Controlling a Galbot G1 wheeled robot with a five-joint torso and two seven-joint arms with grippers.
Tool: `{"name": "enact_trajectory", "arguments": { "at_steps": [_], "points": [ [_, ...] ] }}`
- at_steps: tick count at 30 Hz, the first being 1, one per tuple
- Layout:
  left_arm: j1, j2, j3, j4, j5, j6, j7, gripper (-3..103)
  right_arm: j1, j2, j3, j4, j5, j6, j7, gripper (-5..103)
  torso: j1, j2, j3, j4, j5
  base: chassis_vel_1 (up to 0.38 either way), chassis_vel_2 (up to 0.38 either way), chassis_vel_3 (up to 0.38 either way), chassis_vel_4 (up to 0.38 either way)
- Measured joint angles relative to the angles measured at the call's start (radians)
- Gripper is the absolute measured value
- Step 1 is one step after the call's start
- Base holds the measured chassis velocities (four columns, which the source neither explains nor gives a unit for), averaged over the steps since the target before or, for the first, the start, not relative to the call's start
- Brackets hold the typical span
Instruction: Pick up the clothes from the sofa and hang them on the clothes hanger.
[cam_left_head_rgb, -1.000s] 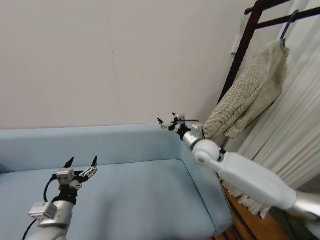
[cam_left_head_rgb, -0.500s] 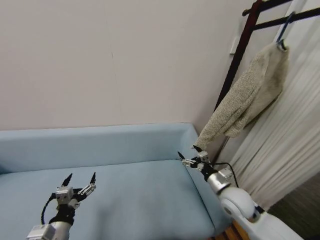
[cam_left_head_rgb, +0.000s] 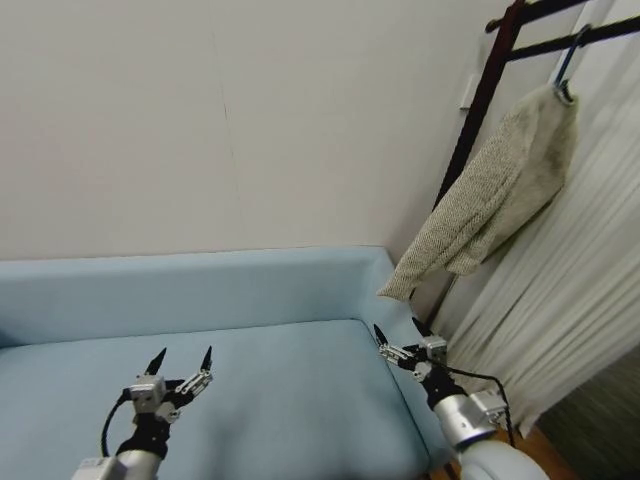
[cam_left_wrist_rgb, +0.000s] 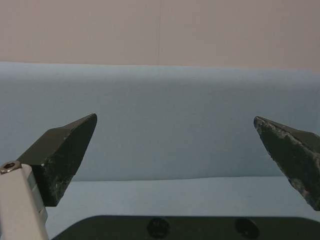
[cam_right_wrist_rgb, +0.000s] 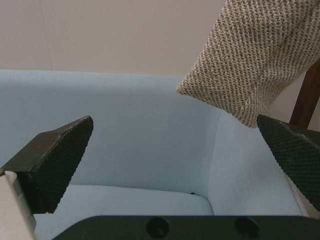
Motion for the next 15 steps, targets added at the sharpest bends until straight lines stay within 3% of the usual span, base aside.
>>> {"name": "enact_trajectory", "arguments": {
  "at_steps": [7,15],
  "points": [
    [-0.001,-0.019,0.013,0.006,0.055,-0.011,0.004,100,-0.019,0.053,0.004,0.002,-0.040,-0.001,0.005,100,0.000,0.000,0.000,-0.0002,0.0000,0.000,0.000,0.000,0.000],
    [-0.010,0.007,-0.006,0.013,0.081,-0.008,-0.004,100,-0.014,0.058,-0.008,0.002,-0.044,-0.001,0.006,100,0.000,0.000,0.000,-0.0001,0.0000,0.000,0.000,0.000,0.000]
  ]
}}
